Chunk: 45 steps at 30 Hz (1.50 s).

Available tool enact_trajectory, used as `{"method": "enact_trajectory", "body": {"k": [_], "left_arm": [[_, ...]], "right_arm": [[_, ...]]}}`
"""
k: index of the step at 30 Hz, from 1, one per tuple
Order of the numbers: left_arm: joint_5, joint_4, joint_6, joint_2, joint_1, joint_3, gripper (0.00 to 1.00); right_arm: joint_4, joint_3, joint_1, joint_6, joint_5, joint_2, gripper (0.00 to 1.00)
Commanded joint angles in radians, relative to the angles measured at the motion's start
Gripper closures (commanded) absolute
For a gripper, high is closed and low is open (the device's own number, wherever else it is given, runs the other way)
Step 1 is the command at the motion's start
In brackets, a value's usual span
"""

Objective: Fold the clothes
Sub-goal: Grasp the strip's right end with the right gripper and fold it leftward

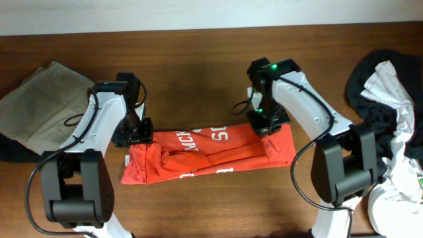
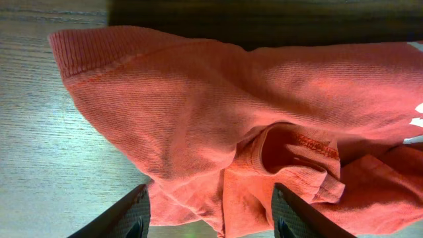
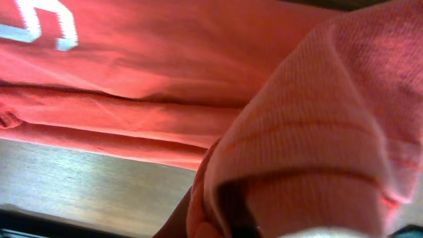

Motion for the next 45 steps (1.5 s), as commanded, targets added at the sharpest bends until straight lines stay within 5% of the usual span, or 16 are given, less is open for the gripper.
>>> {"method": "enact_trajectory", "body": {"k": [1,6,9,13,16,19,25,29,31,36,39,41,45], "left_arm": [[0.008,-0.002,-0.002,-0.017,0.006,0.008,0.41],[0.007,-0.002,-0.002,-0.017,0.006,0.008,0.41],[0.007,-0.001,-0.002,-0.017,0.006,0.008,0.41],[0.007,-0.003,-0.002,-0.017,0.006,0.008,0.4],[-0.05,-0.016,-0.002,-0.017,0.006,0.008,0.28],[-0.058,0.005,-0.001,-0.016,0.006,-0.026,0.15],[0.034,0.339,0.084,-0.015,0.006,-0.304,0.13],[0.138,0.423,0.085,-0.015,0.006,-0.357,0.86],[0.107,0.412,0.084,-0.015,0.007,-0.336,0.98],[-0.095,0.116,0.069,-0.015,0.131,0.032,1.0],[0.001,-0.111,0.066,-0.015,0.179,0.297,1.0],[0.129,-0.207,0.064,-0.015,0.076,0.383,1.0],[0.127,-0.124,-0.01,-0.011,-0.242,0.377,0.98]], "right_arm": [[0.015,-0.009,0.056,0.034,-0.004,0.016,0.85],[0.053,-0.009,0.082,0.032,-0.072,0.016,0.73],[0.049,-0.009,0.097,-0.117,-0.243,0.016,0.53],[0.055,-0.009,0.1,0.011,-0.01,0.016,0.52],[0.033,-0.009,0.091,0.203,0.22,0.016,0.48],[0.013,-0.009,0.025,0.236,0.233,0.016,0.45],[-0.004,-0.009,-0.025,0.232,0.233,0.016,0.43],[-0.005,-0.009,-0.031,0.232,0.234,0.016,0.43],[-0.013,-0.008,-0.078,0.219,0.234,0.008,0.44],[-0.04,-0.006,-0.341,0.108,0.241,-0.037,0.43],[-0.039,-0.006,-0.419,0.105,0.241,-0.037,0.43],[-0.034,-0.006,-0.416,0.092,0.232,-0.036,0.43],[-0.034,-0.006,-0.41,0.08,0.206,-0.036,0.43]]}}
